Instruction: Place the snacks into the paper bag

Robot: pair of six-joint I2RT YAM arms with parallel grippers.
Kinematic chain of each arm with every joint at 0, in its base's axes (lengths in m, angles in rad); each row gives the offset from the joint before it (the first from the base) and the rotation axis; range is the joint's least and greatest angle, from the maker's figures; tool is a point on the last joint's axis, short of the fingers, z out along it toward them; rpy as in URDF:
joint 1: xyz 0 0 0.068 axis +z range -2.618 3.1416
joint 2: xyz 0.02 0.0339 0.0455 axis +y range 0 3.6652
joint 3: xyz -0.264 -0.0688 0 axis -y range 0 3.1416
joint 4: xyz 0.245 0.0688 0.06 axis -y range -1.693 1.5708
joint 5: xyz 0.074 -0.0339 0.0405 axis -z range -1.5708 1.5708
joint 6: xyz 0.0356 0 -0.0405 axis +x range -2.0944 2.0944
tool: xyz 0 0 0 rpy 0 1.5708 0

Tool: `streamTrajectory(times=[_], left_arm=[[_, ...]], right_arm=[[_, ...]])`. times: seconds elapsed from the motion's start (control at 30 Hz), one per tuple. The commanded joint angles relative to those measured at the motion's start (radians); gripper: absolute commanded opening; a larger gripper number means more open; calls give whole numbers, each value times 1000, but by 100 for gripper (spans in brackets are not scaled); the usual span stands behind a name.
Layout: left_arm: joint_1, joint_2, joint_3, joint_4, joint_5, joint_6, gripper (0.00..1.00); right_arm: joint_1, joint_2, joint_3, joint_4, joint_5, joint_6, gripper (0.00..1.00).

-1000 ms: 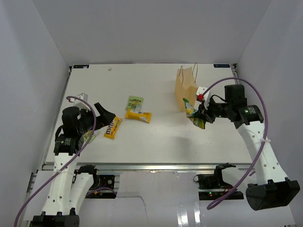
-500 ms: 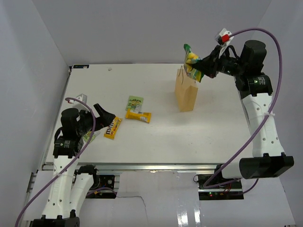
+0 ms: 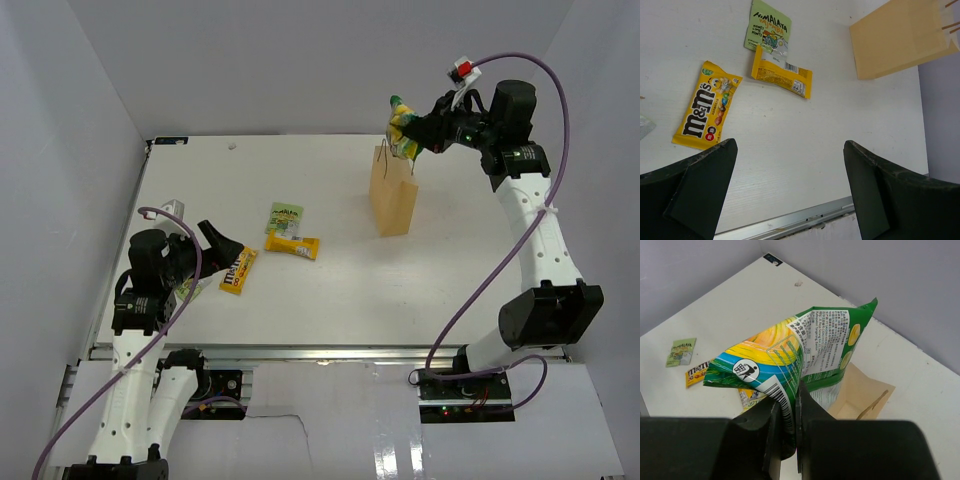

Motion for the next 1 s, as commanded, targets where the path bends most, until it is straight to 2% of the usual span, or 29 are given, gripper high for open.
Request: streamTrajectory(times=[0.0,0.2,0.4,0.5,0.53,0.63,0.8,0.97], left_arm=[[2,-13,14,-4,12,-1,98],[2,-3,17,-2,21,-7,98],[2,5,15,27,56,-36,98],[2,16,12,54,85,-62,98],[2,20,9,60,91,-70,98],[2,40,6,91,119,-102,98],[2,95,-5,128,140,-168,98],[-8,181,-5,128,121,-223,98]], right_arm=[[-1,-1,-20,81,26,-33,10],[0,31,-59,61,29,-68,15],[6,31,-108,41,63,-99,25],[5,31,-122,35,74,-108,37],[6,30,-125,33,75,-107,48],[5,30,-122,33,84,-108,60],[6,14,-108,27,60,-107,62],[5,-30,-62,-30,-72,-206,66]])
